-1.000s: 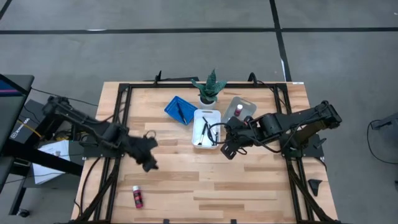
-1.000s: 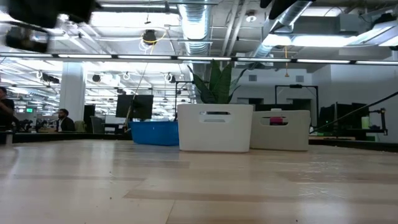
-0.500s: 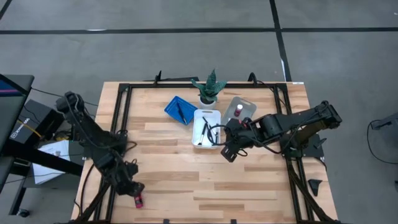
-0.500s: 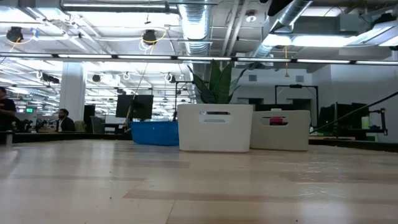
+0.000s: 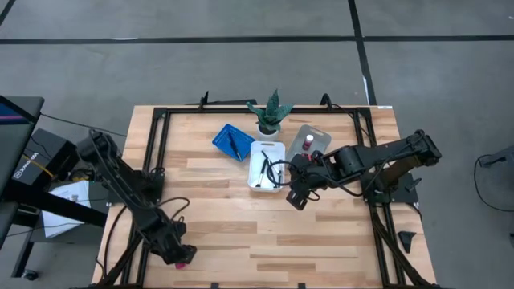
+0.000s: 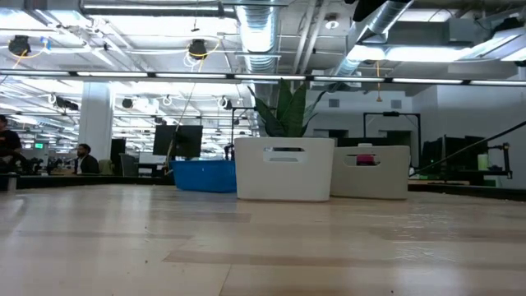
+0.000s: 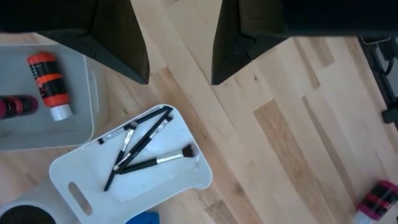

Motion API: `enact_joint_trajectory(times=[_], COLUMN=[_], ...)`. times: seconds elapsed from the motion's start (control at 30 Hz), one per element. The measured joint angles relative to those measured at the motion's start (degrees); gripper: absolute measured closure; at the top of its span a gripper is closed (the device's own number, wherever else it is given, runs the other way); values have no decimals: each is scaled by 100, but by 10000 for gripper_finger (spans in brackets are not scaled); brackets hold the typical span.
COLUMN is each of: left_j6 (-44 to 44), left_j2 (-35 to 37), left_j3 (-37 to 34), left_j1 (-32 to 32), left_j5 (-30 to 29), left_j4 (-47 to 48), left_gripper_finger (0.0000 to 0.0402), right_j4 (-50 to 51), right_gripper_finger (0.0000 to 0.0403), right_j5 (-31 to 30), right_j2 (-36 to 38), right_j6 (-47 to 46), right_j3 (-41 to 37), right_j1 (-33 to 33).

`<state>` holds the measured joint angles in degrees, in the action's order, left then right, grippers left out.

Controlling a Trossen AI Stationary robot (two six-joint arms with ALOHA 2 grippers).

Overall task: Pick & Place Paint Supplies
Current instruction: Put the pink paint bottle into the gray bin

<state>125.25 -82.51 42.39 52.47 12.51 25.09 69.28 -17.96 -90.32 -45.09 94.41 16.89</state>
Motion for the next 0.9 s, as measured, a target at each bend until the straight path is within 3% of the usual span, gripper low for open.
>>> enact_joint_trajectory(times=[0.43,0.67,0.9], left_j6=[0,-32,-153], left_j2=[-750,-819,-817], left_j3=[0,-2,-2], left_j1=[-17,2,4], left_j5=[-24,-239,-261], left_j4=[-508,-169,-1], left_gripper_finger=[132,134,197], right_j4=[-101,-82,-77], right_gripper_finger=[233,233,233], right_j5=[41,106,122], right_j2=[2,0,0], right_j6=[309,318,324], right_j3=[0,0,0], right_j1=[-62,-62,-62])
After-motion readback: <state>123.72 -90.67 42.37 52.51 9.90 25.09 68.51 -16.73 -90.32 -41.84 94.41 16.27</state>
